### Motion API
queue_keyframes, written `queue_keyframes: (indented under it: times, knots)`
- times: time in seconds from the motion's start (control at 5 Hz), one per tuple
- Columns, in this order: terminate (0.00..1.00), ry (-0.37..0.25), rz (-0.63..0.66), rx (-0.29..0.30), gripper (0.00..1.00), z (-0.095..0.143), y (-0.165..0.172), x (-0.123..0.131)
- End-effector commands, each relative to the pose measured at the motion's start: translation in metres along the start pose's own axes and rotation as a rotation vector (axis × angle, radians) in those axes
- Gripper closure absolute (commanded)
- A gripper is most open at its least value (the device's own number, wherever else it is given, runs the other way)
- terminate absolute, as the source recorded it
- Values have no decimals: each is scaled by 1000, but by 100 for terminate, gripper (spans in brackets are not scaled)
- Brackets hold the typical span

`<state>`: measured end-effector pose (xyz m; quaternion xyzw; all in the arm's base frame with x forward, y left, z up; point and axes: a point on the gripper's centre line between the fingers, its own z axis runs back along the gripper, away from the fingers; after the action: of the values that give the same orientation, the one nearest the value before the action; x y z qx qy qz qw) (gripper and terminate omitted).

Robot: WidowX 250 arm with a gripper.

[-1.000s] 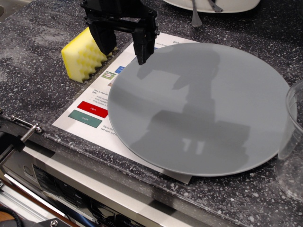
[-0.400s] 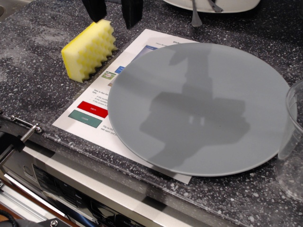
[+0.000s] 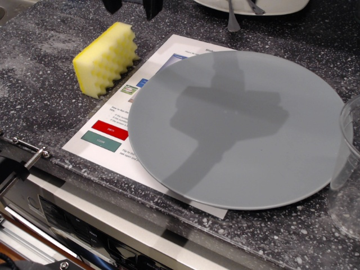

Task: Pick up sponge and wipe plate

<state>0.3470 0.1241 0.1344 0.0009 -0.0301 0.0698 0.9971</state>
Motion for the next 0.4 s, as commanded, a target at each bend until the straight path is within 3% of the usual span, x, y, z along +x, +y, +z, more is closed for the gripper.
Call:
queue_keyframes:
  times: [0.0, 0.2]
  knots:
    - [0, -60, 32, 83, 0, 3, 30, 10]
    - [0, -60, 28, 100, 0, 2, 44, 7]
